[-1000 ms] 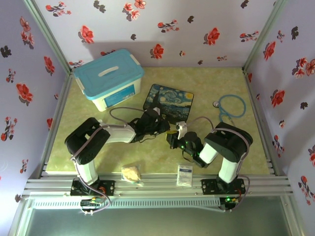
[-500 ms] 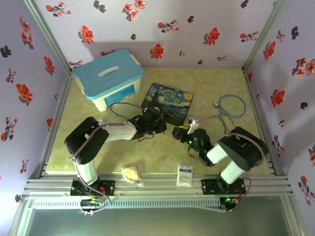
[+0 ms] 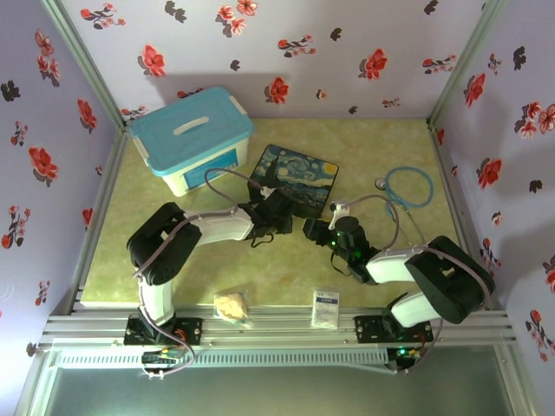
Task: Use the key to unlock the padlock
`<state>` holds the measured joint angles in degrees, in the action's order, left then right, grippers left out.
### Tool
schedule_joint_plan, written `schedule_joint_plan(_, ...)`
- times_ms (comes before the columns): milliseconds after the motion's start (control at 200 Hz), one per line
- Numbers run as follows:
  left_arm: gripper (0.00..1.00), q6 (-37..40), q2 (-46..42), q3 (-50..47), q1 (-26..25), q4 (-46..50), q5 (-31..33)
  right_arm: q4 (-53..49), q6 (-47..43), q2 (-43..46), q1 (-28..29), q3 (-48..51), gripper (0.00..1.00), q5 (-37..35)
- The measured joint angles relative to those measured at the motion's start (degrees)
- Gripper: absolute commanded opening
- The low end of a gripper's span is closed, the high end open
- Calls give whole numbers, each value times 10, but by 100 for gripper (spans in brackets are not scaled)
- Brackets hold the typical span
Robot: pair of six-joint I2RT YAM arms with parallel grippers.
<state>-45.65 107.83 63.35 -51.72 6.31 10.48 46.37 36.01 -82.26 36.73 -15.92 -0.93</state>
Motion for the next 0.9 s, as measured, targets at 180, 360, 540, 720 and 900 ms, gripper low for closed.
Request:
schedule_joint_plan(180,25,9,3,19,-19,42,41,-12,0,0,0,0,51,-3)
schedule_joint_plan(360,26,10,6,30,-45,76,77,-16,0,0,0,0,50,-4)
schedule_joint_plan(540,29,11,7,38,-63,107,101,-17,0,-1,0,0,50,-4)
schedule_joint_plan(720,35,17,9,38,-67,133,114,-17,0,-7,0,0,51,-4)
schedule_joint_plan(900,38,24,10,39,-79,156,116,-17,0,-17,0,0,51,-6)
